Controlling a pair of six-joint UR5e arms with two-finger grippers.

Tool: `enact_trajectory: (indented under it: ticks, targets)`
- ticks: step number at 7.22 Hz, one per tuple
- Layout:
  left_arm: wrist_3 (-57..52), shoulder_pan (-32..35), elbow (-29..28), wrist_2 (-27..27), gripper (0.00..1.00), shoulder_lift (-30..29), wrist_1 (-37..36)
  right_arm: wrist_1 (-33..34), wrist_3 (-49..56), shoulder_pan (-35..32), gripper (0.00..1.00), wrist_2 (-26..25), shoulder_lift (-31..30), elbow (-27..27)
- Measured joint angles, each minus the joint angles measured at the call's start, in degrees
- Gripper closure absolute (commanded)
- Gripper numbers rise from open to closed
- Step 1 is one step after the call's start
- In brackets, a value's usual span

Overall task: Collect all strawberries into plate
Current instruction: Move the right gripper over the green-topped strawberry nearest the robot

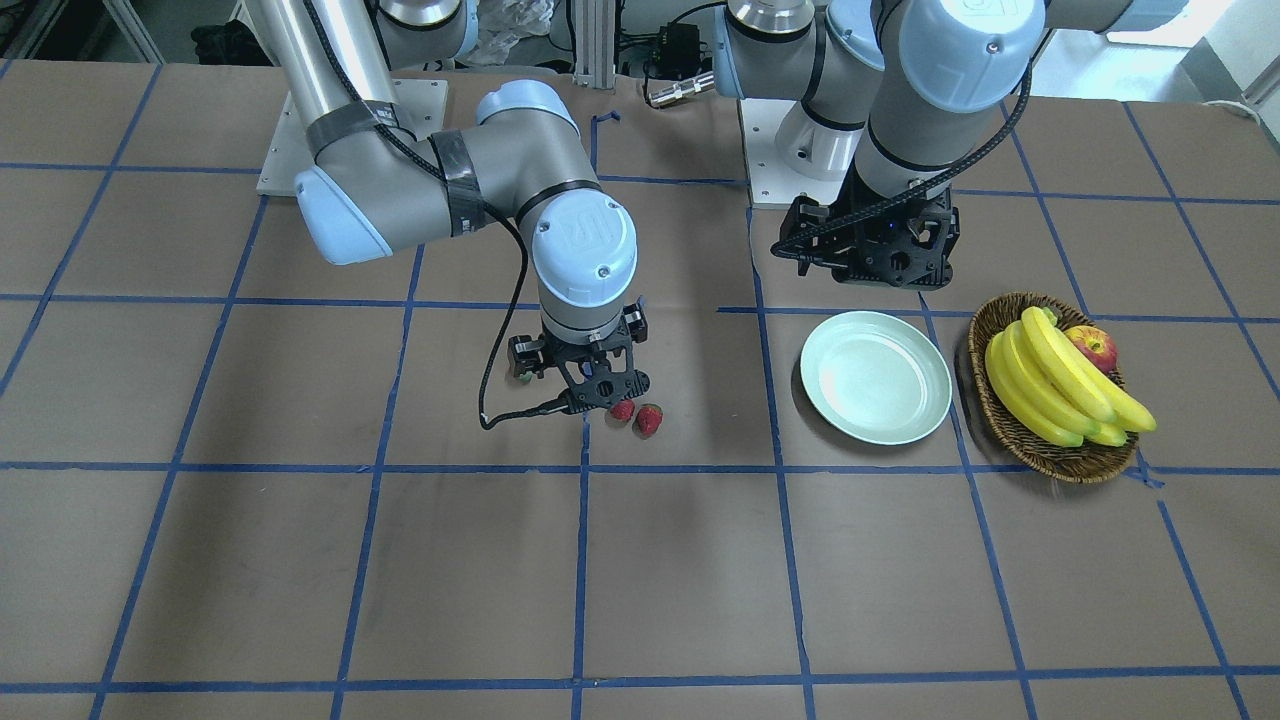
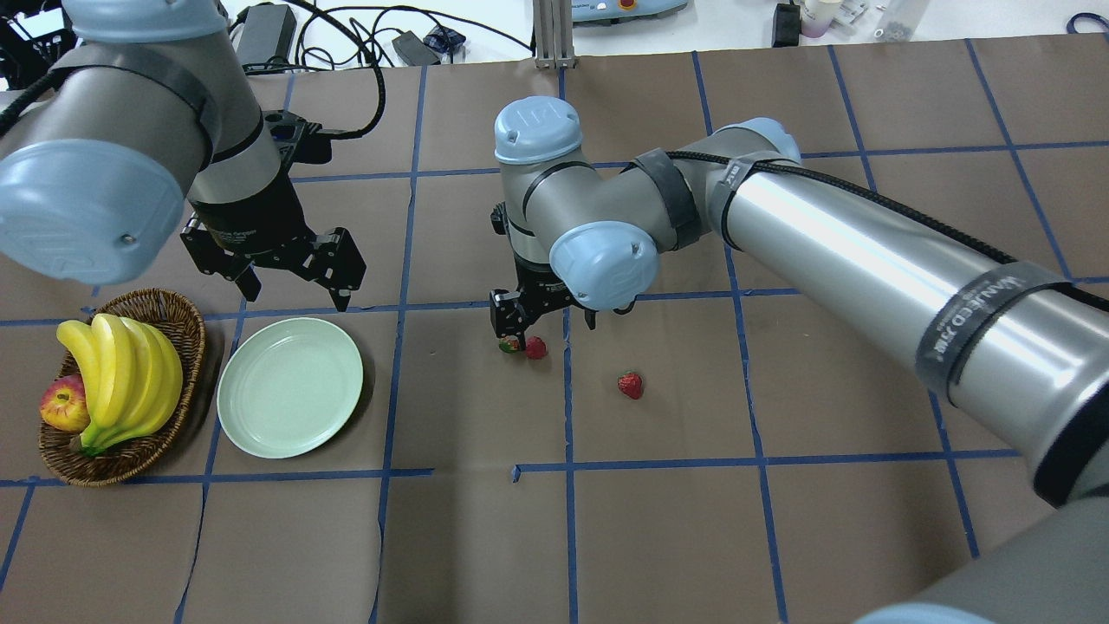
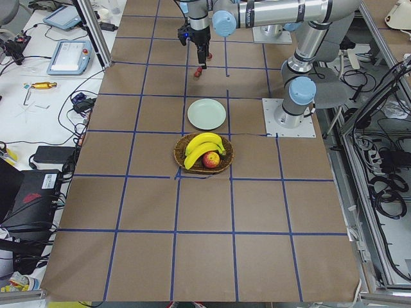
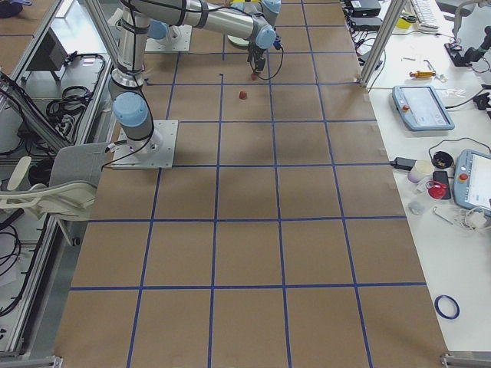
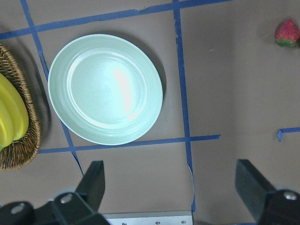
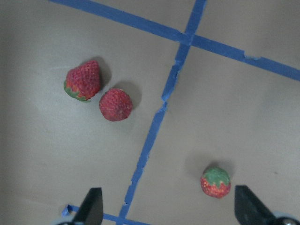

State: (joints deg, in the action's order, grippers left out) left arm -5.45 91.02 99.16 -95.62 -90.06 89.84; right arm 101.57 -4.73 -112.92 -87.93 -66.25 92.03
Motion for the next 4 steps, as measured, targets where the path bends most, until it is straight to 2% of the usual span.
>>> enact_trajectory:
  ticks: [2, 4]
  targets:
    - [0.02, 0.1, 0.33, 0.0, 0.0, -0.24, 0.0, -3.41, 5.62, 2.91, 0.0, -1.22, -0.91, 2.35]
    - [0.06, 0.18, 1.19, 0.06, 0.0, -0.29, -0.08, -3.34, 8.62, 4.02, 0.0, -3.16, -1.29, 6.35]
